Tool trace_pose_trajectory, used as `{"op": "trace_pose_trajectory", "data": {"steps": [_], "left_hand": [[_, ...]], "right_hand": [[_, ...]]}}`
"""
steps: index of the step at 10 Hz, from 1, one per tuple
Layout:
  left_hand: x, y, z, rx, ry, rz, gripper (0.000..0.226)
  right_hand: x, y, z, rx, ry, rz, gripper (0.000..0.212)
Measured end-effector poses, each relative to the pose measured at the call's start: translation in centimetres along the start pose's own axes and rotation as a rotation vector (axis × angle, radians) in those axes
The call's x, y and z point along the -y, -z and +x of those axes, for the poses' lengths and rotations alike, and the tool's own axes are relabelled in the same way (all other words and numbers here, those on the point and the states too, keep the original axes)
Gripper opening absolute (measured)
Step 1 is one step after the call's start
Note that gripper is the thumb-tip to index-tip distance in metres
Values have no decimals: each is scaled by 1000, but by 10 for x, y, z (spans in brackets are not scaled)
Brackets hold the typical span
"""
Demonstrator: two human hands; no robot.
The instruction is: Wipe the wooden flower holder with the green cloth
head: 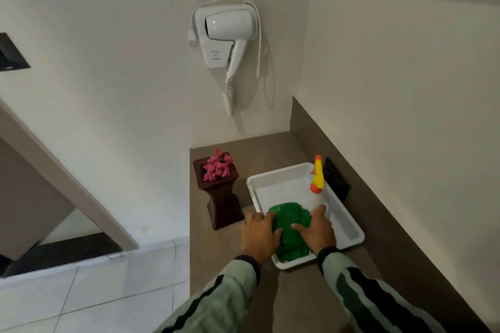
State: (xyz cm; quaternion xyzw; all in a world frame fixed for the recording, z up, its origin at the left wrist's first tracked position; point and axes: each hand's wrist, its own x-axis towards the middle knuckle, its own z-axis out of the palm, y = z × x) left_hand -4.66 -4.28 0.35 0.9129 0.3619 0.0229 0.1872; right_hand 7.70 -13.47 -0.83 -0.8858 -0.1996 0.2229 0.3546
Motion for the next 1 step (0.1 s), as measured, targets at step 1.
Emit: {"op": "trace_pose_trajectory", "data": {"steps": [1], "left_hand": [[9, 3, -1, -119, -87, 169, 45]], "right_hand": [[-4, -2, -2, 18, -20, -388, 70]]}}
